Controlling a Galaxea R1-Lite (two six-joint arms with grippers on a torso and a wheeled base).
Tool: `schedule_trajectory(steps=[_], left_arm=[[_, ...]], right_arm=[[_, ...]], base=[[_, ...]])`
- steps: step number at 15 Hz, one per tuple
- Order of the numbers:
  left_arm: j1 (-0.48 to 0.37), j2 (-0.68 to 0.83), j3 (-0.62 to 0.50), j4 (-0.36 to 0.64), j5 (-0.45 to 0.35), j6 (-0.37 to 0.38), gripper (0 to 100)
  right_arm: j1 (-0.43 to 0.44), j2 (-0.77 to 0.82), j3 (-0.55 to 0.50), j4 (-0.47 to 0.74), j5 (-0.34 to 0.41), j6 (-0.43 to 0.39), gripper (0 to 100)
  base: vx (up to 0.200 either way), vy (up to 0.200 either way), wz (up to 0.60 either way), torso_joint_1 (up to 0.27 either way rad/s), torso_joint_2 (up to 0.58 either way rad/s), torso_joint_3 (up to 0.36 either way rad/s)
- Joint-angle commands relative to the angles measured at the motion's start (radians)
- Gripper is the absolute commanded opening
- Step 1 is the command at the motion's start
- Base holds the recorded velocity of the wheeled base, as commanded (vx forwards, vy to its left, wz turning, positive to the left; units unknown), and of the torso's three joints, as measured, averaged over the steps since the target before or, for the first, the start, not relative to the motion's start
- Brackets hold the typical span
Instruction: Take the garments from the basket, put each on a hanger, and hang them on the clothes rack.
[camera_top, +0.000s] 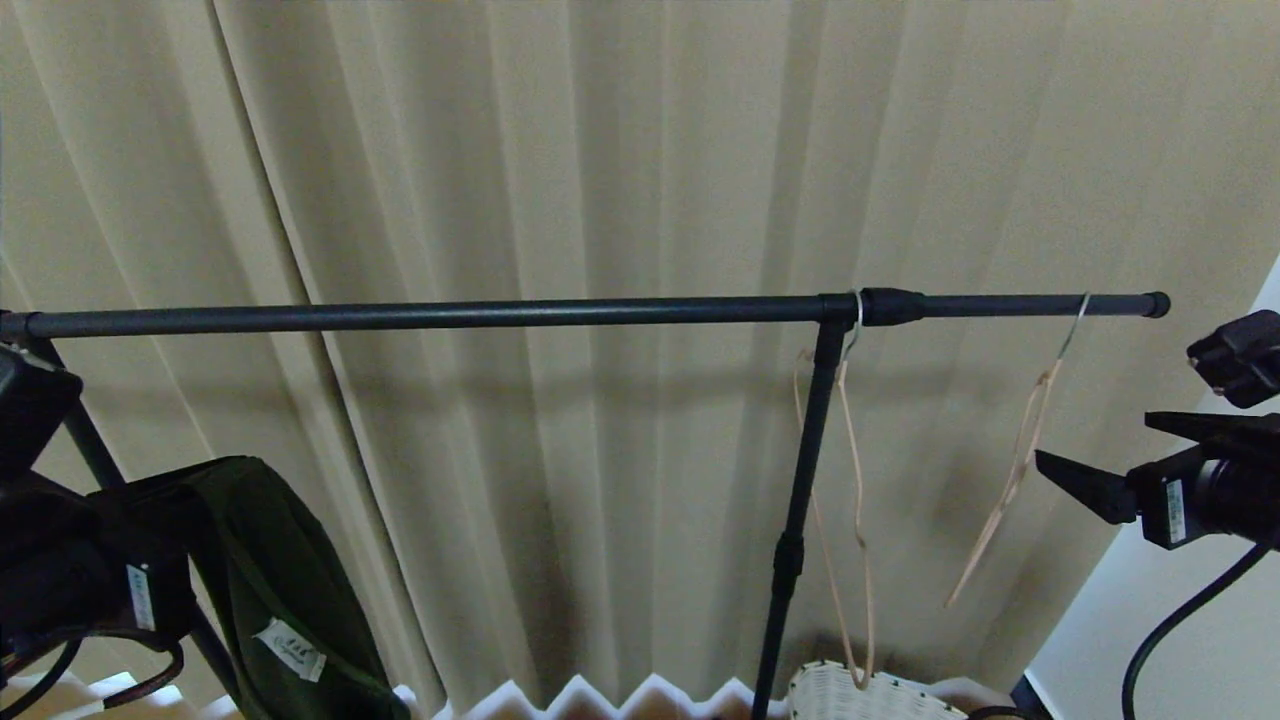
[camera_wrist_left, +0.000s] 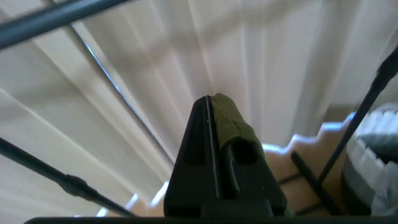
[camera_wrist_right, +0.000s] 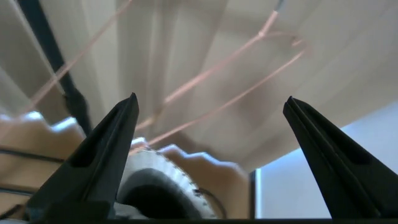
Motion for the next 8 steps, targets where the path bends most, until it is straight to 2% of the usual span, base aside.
schedule_trajectory(steps=[1,4,7,8], left_arm=[[0.002,-0.014,0.072,-0.057,0.0,-0.001,0],[0.027,-0.01,0.177,-0.185,0.0,-0.001,0],[0.051,-0.012,0.209,-0.258,-0.001,-0.006,0],[0.054,-0.01,0.195,-0.28,-0.004,0.005,0]], right_arm=[[0.012,0.082,-0.026,0.002,-0.003,0.034,100],[0.012,0.124,-0.034,0.005,-0.015,0.097,100],[0.012,0.163,-0.046,0.003,-0.028,0.131,100],[0.014,0.189,-0.06,0.003,-0.031,0.167,100]], base=[[0.0,0.0,0.0,0.0,0.0,0.0],[0.0,0.0,0.0,0.0,0.0,0.0],[0.0,0.0,0.0,0.0,0.0,0.0],[0.0,0.0,0.0,0.0,0.0,0.0]])
